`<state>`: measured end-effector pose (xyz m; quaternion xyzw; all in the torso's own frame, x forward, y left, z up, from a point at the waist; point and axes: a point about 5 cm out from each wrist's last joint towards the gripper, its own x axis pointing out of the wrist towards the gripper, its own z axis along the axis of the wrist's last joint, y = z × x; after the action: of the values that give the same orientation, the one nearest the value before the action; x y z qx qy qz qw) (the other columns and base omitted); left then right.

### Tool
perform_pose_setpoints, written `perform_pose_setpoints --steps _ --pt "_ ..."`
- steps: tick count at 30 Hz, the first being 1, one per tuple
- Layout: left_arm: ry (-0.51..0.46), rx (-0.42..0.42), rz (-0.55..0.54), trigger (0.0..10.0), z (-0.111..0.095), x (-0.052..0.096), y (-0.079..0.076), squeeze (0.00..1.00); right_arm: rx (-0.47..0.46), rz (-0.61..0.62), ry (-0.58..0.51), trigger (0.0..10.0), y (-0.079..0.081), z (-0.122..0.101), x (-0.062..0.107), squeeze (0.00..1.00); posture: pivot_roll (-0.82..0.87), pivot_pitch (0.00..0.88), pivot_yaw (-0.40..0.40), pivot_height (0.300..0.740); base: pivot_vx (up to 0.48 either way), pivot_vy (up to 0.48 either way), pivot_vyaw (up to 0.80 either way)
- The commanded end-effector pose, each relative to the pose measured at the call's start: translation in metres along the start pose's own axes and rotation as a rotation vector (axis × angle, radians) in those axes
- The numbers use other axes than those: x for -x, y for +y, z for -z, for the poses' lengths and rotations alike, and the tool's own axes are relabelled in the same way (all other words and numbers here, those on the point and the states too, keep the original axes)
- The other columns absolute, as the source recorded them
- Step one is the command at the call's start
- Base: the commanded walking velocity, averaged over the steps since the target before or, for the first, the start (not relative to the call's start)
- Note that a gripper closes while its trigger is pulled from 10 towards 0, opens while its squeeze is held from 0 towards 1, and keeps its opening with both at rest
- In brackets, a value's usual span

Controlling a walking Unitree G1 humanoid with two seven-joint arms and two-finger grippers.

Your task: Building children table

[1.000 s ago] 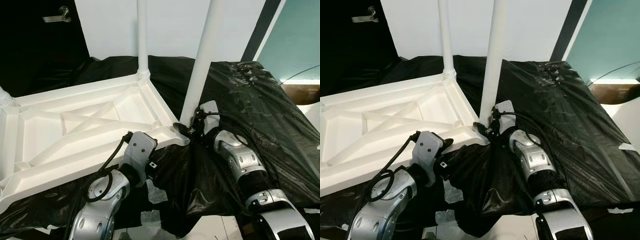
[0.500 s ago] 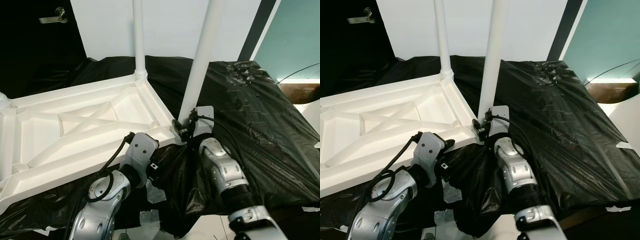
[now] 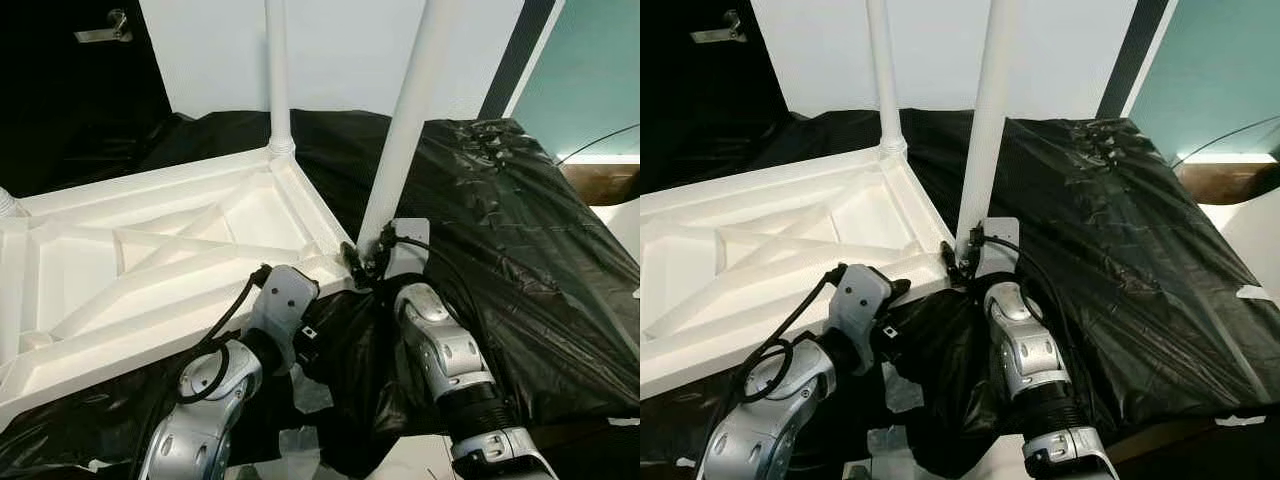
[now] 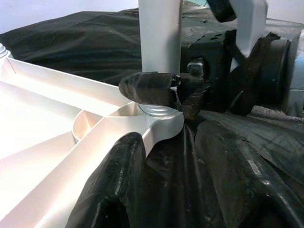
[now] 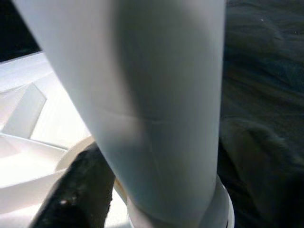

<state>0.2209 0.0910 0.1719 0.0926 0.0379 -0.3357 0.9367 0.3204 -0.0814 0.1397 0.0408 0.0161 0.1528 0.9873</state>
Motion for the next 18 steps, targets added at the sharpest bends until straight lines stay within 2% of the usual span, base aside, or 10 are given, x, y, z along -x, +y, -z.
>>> perform_pose_setpoints --steps 1,2,3,5,7,9,13,18 --pt "0.004 -0.003 -0.046 10.0 0.001 -0.002 0.001 0.00 -0.016 -0.029 -0.012 10.0 -0.007 -0.001 0.004 1.00 0.14 0.020 -0.056 0.740 0.000 0.000 0.00" --pt "0.003 -0.003 -0.048 10.0 0.001 -0.002 0.002 0.00 -0.005 -0.069 -0.027 10.0 -0.012 -0.003 0.006 1.00 0.14 0.017 -0.059 0.740 0.000 0.000 0.00" --pt "0.002 -0.005 -0.050 10.0 0.001 -0.002 0.002 0.00 -0.019 -0.111 -0.032 10.0 -0.020 -0.003 0.007 0.00 0.14 0.017 -0.059 0.740 0.000 0.000 0.00" --pt "0.002 -0.005 -0.052 10.0 0.001 -0.002 0.002 0.00 -0.029 -0.135 -0.035 10.0 -0.026 -0.003 0.008 0.00 0.14 0.017 -0.059 0.740 0.000 0.000 0.00" --pt "0.001 -0.004 -0.054 10.0 0.001 -0.002 0.002 0.00 -0.022 -0.204 -0.040 10.0 -0.037 -0.004 0.009 0.00 0.14 0.018 -0.060 0.740 0.000 0.000 0.00" --pt "0.000 -0.003 -0.055 10.0 0.001 -0.002 0.003 0.00 -0.013 -0.234 -0.037 10.0 -0.041 -0.004 0.009 0.00 0.14 0.020 -0.058 0.740 0.000 0.000 0.00" --pt "-0.002 -0.004 -0.060 10.0 0.000 -0.002 0.004 0.00 0.054 -0.407 -0.005 10.0 -0.051 -0.005 0.008 0.00 0.14 0.024 -0.057 0.740 0.000 0.000 0.00" --pt "-0.003 -0.004 -0.065 10.0 0.000 -0.001 0.005 0.00 0.093 -0.494 0.015 10.0 -0.057 -0.008 0.006 0.00 0.14 0.024 -0.057 0.740 0.000 0.000 0.00"
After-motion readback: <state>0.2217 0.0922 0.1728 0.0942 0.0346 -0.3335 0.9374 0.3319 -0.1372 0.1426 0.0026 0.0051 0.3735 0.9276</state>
